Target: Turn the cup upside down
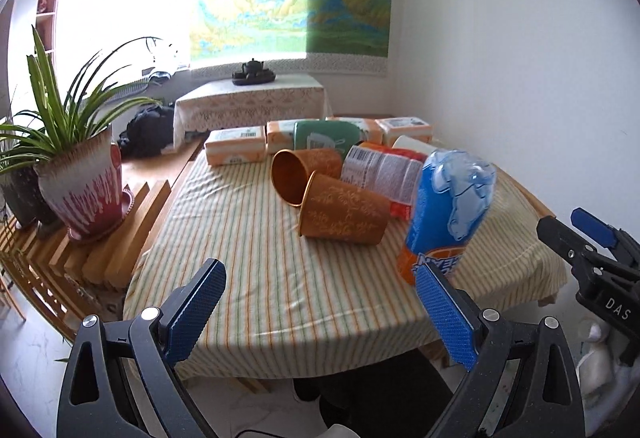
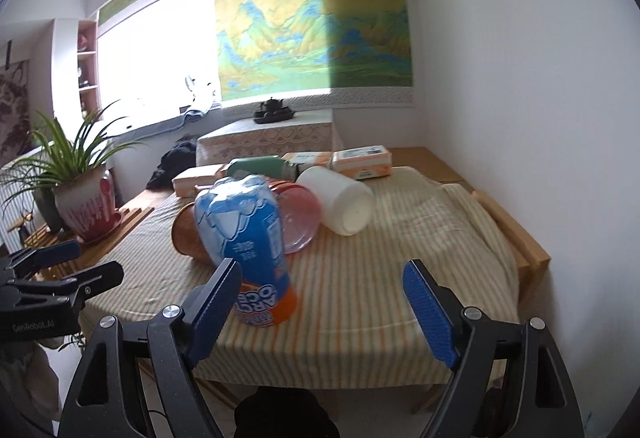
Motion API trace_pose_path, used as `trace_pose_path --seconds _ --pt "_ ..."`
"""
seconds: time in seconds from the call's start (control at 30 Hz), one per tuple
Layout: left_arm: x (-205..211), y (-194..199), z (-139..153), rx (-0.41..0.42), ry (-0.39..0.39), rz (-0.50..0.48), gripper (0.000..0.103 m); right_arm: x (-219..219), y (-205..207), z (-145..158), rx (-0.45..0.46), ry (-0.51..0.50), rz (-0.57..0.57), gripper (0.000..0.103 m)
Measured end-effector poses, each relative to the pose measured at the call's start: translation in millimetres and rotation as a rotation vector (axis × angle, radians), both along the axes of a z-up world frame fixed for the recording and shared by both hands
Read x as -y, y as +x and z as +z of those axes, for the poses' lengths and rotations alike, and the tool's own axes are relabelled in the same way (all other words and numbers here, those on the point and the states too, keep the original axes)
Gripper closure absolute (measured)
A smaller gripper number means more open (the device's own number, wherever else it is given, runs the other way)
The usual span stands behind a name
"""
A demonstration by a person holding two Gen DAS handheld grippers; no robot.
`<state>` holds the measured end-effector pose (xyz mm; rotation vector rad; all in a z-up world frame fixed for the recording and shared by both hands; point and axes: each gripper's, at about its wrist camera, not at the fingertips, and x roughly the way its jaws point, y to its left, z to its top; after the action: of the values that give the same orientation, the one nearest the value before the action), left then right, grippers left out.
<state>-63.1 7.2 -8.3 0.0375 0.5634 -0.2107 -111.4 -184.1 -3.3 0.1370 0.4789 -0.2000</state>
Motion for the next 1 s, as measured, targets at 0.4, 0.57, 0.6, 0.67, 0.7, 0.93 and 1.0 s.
trace_pose_path --seconds 0.4,0.57,0.6,0.67,0.7,0.93,1.0 --pt "15 -46 12 0.086 0.028 -0.007 0.001 1 -40 14 0.021 -0.014 -0.069 0.023" --pt "11 -56 8 0.078 0.026 0.005 0.001 -3 -48 12 0.013 0.005 -0.065 0.020" --pt "10 -57 7 0.074 0.029 0.006 0.001 -4 -48 11 0.010 0.009 -0.064 0.019" --pt "8 -59 3 0.063 0.037 0.009 0.001 -7 -49 8 0.004 0.016 -0.056 0.017" --pt "7 -59 1 0.057 0.042 0.010 0.001 -8 -49 7 -0.001 0.022 -0.052 0.016" --pt "1 -59 -5 0.081 0.059 0.053 0.001 -15 -48 0 -0.013 0.016 -0.055 0.013" --pt "-1 -60 -4 0.097 0.056 0.069 0.001 -15 -49 2 -0.004 0.012 -0.059 0.010"
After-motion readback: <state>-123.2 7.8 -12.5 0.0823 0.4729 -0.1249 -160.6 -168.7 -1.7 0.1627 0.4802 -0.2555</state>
